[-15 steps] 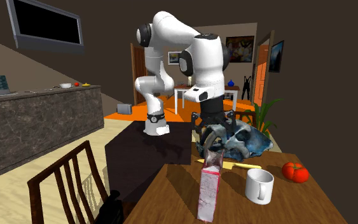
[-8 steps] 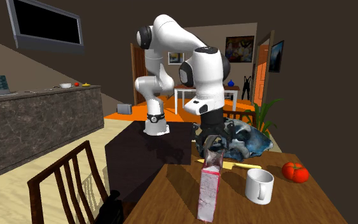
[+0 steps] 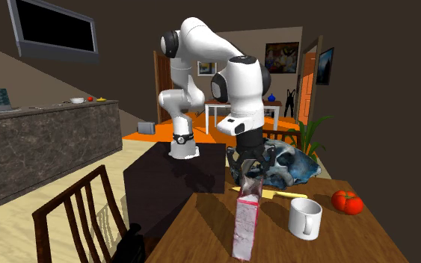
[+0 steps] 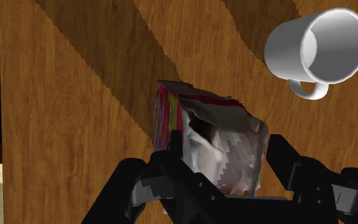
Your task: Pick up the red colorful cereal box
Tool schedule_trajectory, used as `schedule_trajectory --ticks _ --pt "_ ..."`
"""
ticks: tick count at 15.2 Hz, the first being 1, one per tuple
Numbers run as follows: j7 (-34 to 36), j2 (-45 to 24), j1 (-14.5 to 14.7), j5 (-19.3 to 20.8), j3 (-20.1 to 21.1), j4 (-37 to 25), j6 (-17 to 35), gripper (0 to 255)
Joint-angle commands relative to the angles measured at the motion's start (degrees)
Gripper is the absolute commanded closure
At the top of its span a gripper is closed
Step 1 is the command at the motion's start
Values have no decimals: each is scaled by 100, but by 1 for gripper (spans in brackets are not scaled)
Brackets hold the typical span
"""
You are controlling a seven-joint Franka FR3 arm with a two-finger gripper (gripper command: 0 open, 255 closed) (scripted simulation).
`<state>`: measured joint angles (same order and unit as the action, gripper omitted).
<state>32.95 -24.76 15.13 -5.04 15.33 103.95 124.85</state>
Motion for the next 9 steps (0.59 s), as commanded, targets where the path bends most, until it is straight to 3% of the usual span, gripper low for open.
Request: schedule_trajectory --ticks 1,9 --pt "-1 -2 -2 1 -3 8 1 255" --pt "28 218 -25 -32 19 -154 -376 255"
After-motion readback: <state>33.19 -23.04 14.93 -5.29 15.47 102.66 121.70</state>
